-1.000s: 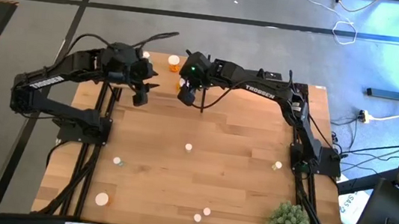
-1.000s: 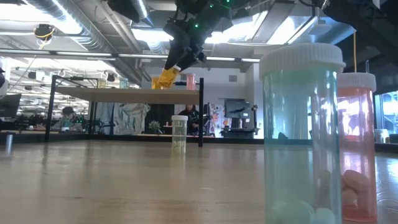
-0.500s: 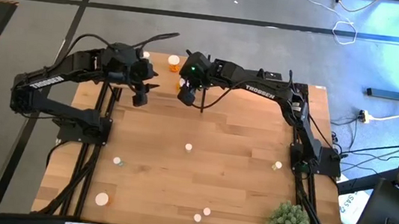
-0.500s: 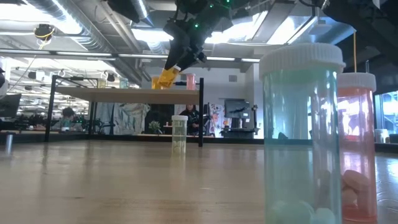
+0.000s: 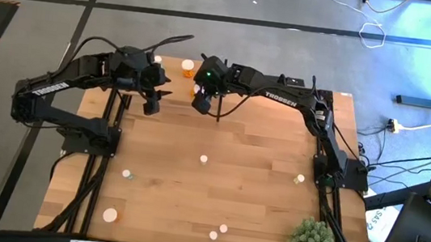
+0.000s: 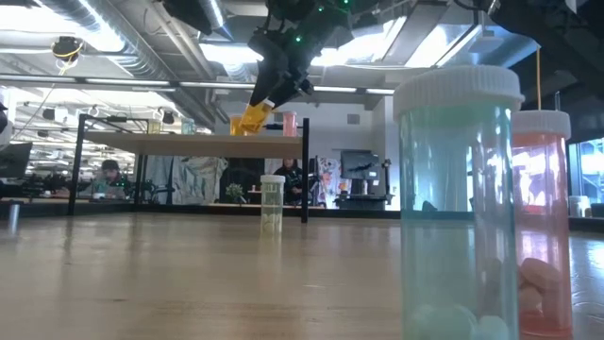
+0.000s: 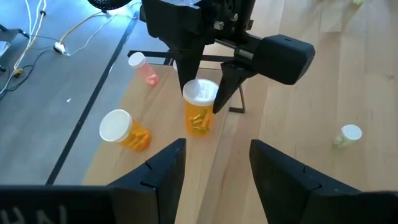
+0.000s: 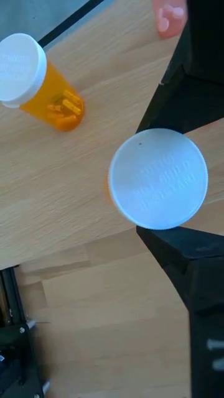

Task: Pick and place medicine bottles onto shelf by color
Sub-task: Put the top big orange pill bottle on the shelf aligned with the orange pill bottle on the shelf

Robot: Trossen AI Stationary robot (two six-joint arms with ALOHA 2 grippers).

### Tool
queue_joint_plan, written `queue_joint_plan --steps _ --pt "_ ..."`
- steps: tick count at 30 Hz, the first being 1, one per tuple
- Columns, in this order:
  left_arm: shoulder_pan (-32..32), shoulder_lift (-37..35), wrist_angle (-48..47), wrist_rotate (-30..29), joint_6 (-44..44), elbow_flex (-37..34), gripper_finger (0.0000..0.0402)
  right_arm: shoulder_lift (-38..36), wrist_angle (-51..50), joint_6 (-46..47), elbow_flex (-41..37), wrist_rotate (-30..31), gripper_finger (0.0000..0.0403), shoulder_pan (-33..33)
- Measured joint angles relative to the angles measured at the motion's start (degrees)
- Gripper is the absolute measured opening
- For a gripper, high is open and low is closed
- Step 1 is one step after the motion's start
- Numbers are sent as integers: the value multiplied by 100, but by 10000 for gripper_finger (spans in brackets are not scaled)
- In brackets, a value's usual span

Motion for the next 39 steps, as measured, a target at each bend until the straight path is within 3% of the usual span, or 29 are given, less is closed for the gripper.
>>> queue_joint_plan --steps 32,39 --pt "-1 0 181 -10 2 -2 173 -1 265 -50 2 -166 223 -2" --pt "-4 0 179 -377 -284 -1 173 -2 264 -38 2 -303 223 0"
